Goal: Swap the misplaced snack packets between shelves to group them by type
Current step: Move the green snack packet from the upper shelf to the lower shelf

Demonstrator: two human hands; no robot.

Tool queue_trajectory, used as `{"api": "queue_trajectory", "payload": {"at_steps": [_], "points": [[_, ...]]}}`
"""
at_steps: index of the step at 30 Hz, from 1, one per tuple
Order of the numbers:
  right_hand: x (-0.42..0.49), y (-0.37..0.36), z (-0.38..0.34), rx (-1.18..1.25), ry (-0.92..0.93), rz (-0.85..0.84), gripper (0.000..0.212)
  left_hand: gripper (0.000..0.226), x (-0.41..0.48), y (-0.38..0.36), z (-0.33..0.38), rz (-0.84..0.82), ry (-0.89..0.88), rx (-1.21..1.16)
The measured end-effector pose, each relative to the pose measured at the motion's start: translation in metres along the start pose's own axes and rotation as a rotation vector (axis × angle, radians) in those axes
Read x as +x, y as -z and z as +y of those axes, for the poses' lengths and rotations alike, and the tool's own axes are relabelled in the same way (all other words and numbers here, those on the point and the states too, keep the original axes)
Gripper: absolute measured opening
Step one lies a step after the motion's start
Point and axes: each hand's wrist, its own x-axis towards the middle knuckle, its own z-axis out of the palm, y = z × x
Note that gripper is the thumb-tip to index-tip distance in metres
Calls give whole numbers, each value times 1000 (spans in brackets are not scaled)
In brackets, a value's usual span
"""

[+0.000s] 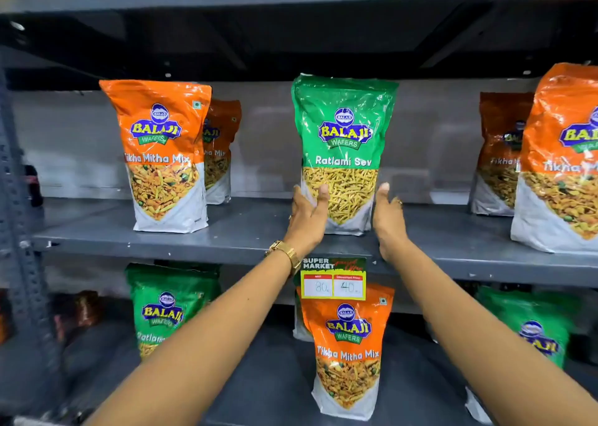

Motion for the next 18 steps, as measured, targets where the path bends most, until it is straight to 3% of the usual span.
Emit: {"api": "queue_trajectory", "payload": {"at_steps": [3,7,11,14,18], "points": [[6,1,5,-55,56,-80,100,85,10,4,-6,-20,-39,26],[14,2,11,-19,54,-209,79,78,24,15,-17,-63,3,-107],[17,7,15,156,70,-286,33,28,26,21,-21,-51,2,-375],[11,9,14,193,104,-251,32,13,22,22,-24,6,-34,-347],[-2,18,15,147,154,-224,40,16,15,25,-23,7,-68,-305]]}}
